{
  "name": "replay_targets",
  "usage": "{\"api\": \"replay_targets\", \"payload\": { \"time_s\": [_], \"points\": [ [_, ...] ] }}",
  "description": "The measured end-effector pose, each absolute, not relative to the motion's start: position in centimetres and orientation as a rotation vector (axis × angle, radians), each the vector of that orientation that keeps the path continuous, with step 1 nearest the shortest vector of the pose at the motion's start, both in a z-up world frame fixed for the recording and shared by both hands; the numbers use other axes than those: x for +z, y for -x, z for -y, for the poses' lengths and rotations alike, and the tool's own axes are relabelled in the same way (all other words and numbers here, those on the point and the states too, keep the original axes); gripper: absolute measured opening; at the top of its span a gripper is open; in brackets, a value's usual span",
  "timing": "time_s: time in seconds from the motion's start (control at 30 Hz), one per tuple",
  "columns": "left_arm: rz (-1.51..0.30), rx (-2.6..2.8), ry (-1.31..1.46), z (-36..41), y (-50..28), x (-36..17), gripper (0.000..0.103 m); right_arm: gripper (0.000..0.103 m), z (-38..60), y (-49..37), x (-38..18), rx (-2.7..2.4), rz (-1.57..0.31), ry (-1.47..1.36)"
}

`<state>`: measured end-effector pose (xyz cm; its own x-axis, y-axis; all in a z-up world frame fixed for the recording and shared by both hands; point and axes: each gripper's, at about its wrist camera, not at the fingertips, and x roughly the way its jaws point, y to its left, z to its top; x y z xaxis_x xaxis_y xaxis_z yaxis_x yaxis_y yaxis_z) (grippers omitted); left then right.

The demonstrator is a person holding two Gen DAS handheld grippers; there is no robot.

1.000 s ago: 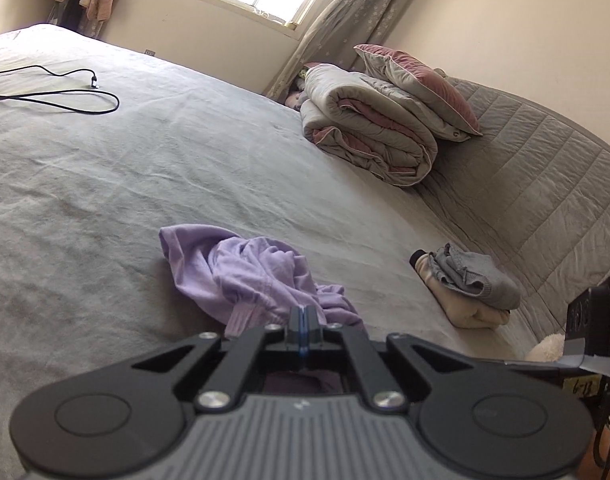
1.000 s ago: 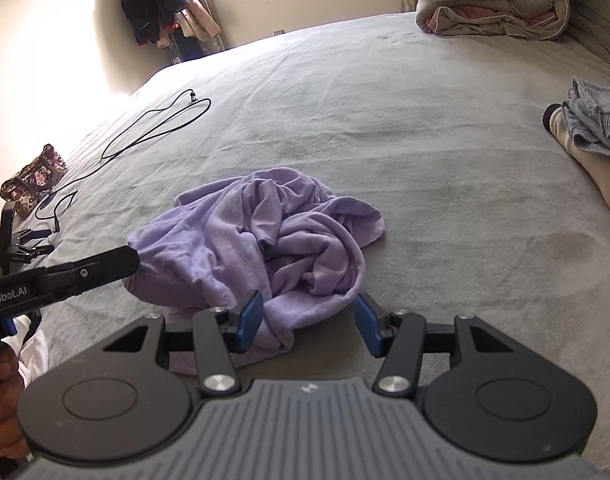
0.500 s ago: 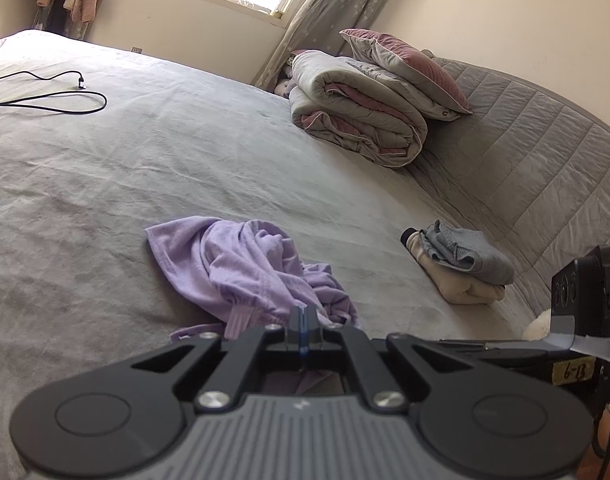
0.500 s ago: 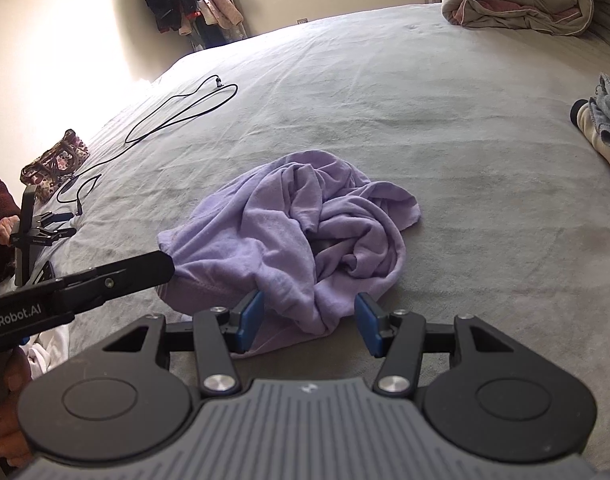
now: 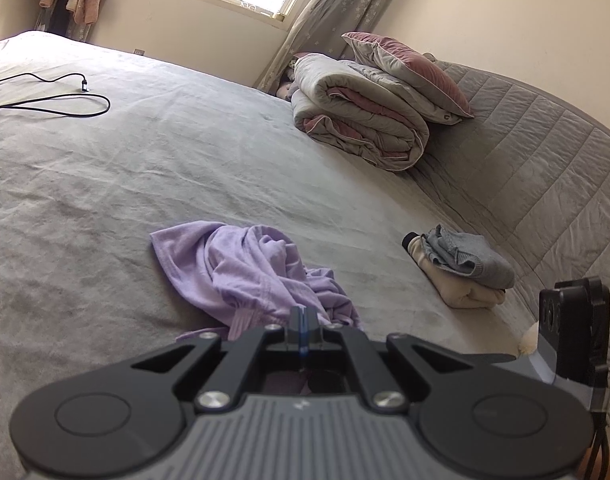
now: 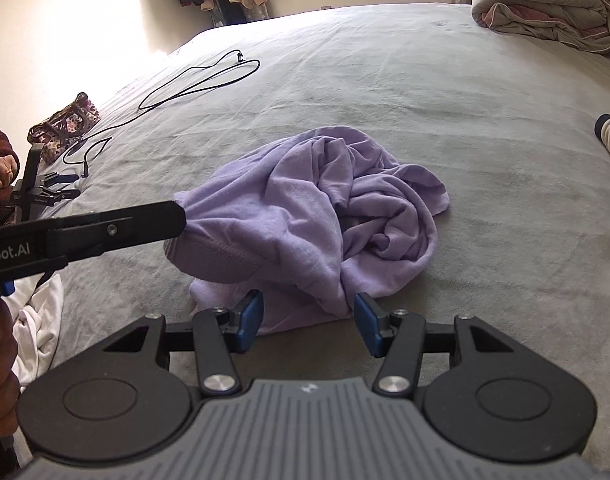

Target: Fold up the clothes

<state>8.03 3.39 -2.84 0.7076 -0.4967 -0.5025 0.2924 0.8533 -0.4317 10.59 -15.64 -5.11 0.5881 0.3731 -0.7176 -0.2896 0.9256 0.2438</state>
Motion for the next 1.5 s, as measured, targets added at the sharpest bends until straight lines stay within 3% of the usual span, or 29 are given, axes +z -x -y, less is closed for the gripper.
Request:
{"api": "replay_targets", "payload": {
  "time_s": [1.5],
  "points": [
    [-0.713, -0.416, 0.321, -3.4, -8.7, -3.6, 0.000, 0.055, 15.0, -10.7, -6.4, 0.374, -0.900, -0.074]
  ]
}}
